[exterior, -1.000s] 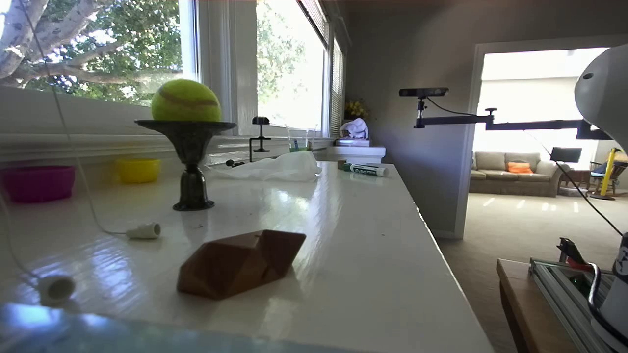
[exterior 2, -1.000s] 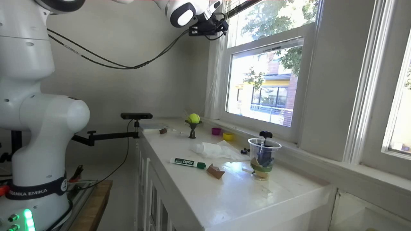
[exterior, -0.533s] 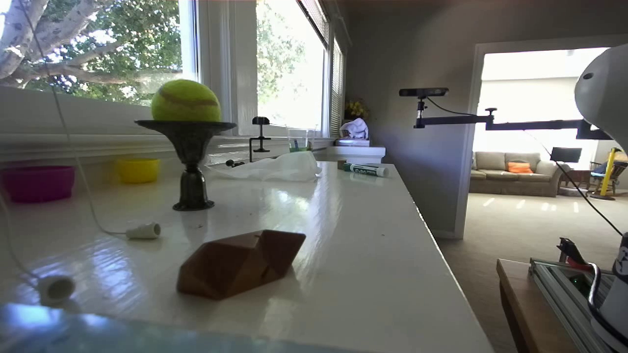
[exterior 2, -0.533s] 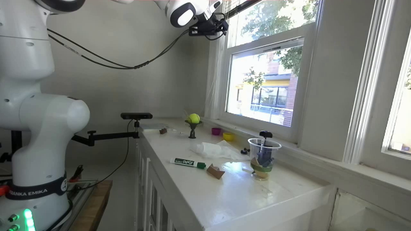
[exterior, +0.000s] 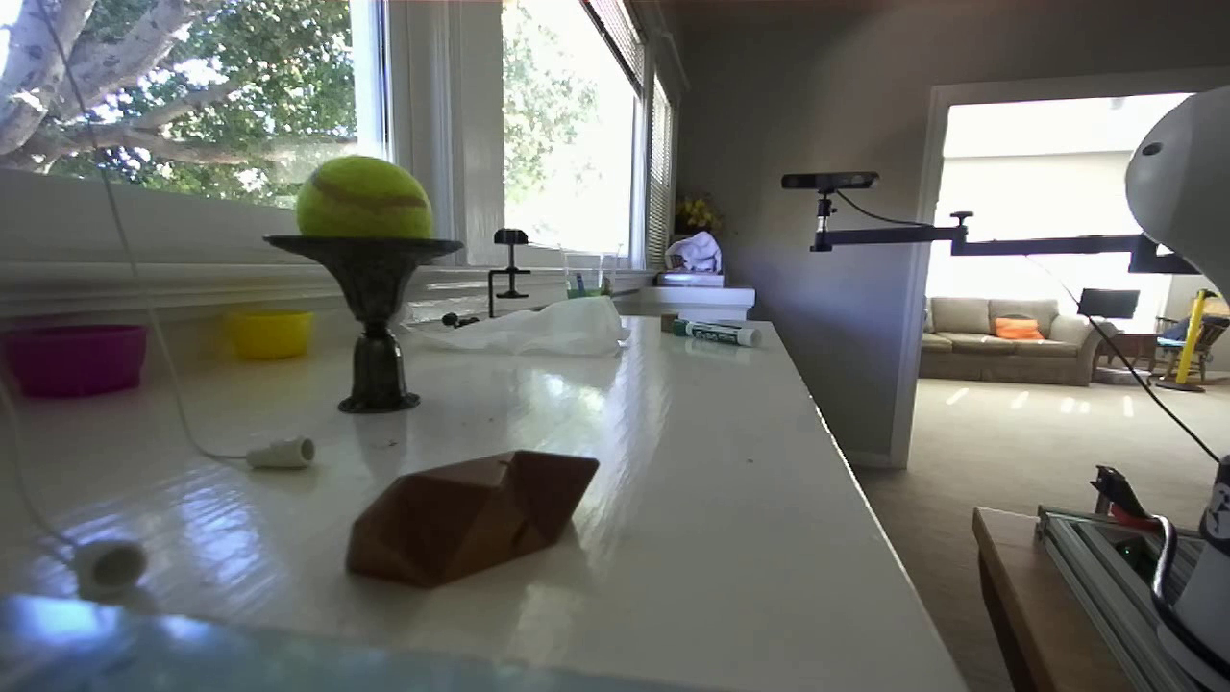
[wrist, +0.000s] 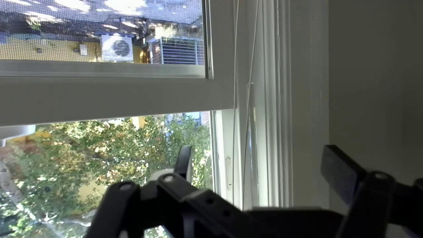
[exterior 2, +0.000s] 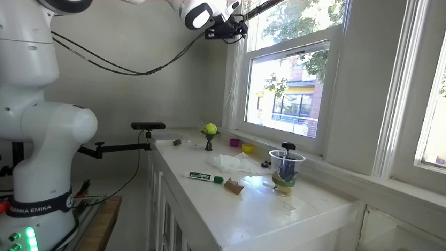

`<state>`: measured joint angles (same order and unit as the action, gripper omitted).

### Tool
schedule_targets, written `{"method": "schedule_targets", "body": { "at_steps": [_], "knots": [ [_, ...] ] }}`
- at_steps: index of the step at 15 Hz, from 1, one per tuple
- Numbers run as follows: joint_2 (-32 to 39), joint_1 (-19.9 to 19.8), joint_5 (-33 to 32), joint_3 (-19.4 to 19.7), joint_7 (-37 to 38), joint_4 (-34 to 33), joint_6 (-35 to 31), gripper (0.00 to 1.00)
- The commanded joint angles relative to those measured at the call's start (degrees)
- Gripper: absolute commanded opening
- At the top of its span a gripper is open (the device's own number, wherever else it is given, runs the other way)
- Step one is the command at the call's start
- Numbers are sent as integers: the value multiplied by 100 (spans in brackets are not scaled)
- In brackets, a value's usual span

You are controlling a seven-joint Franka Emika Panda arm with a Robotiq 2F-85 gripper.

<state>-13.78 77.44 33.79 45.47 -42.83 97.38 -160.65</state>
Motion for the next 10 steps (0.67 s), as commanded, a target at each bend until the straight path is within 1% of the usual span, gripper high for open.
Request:
{"method": "schedule_targets", "body": {
  "at_steps": [1, 10],
  "knots": [
    [58, 20, 24, 30, -9, -66, 8, 100],
    [175, 52, 72, 90, -37, -159, 78, 100]
  ]
}}
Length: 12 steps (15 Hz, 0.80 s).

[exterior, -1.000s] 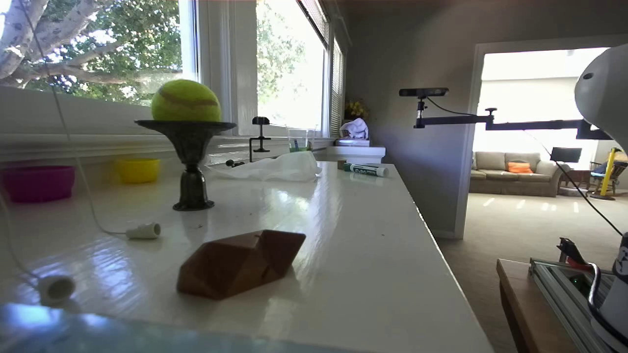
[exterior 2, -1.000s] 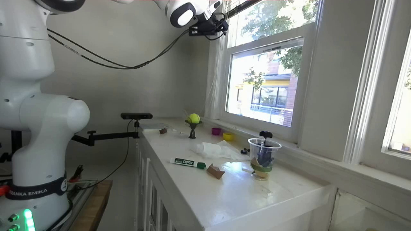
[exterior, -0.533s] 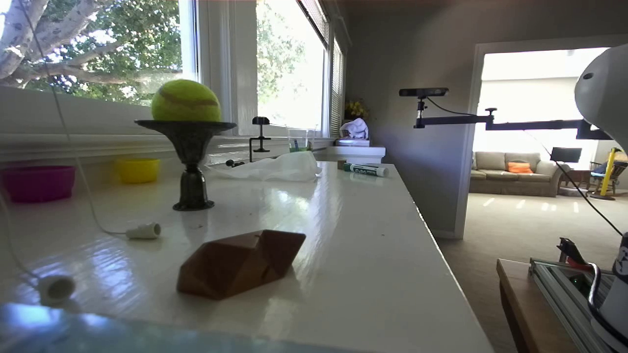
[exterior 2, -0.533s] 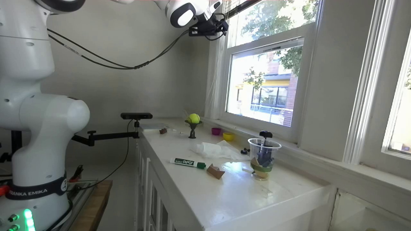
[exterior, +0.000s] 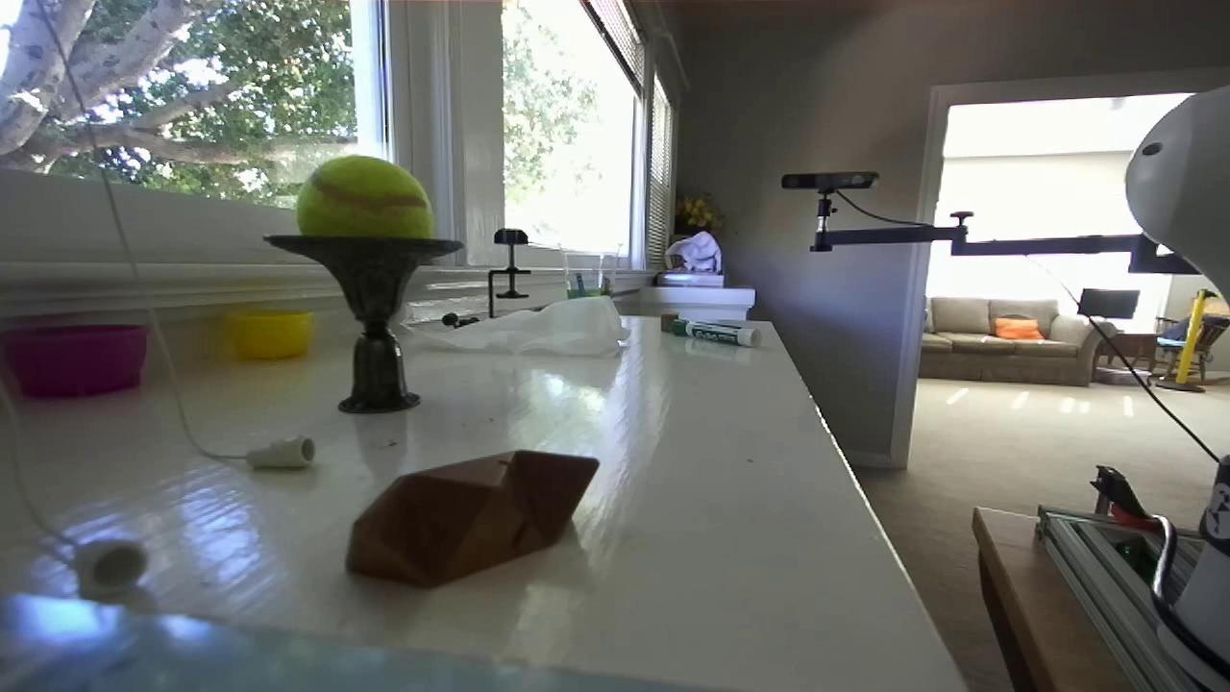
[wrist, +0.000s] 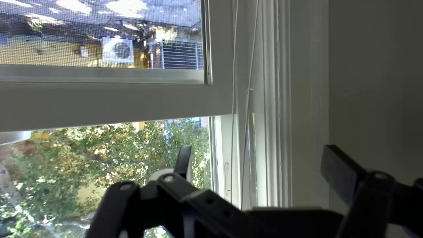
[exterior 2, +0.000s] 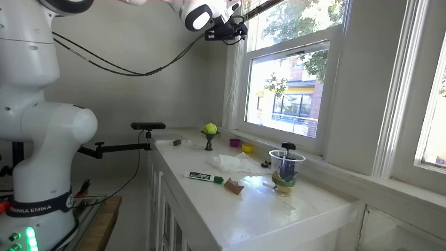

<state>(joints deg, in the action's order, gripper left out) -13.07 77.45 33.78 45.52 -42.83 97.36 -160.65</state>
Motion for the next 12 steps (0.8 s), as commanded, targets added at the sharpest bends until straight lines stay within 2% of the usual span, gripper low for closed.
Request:
{"method": "schedule_targets", "body": {
  "at_steps": [1, 12],
  "knots": [
    [108, 49, 78, 88, -32, -151, 70, 100],
    [109, 53, 145, 218, -36, -76, 17, 100]
  ]
}}
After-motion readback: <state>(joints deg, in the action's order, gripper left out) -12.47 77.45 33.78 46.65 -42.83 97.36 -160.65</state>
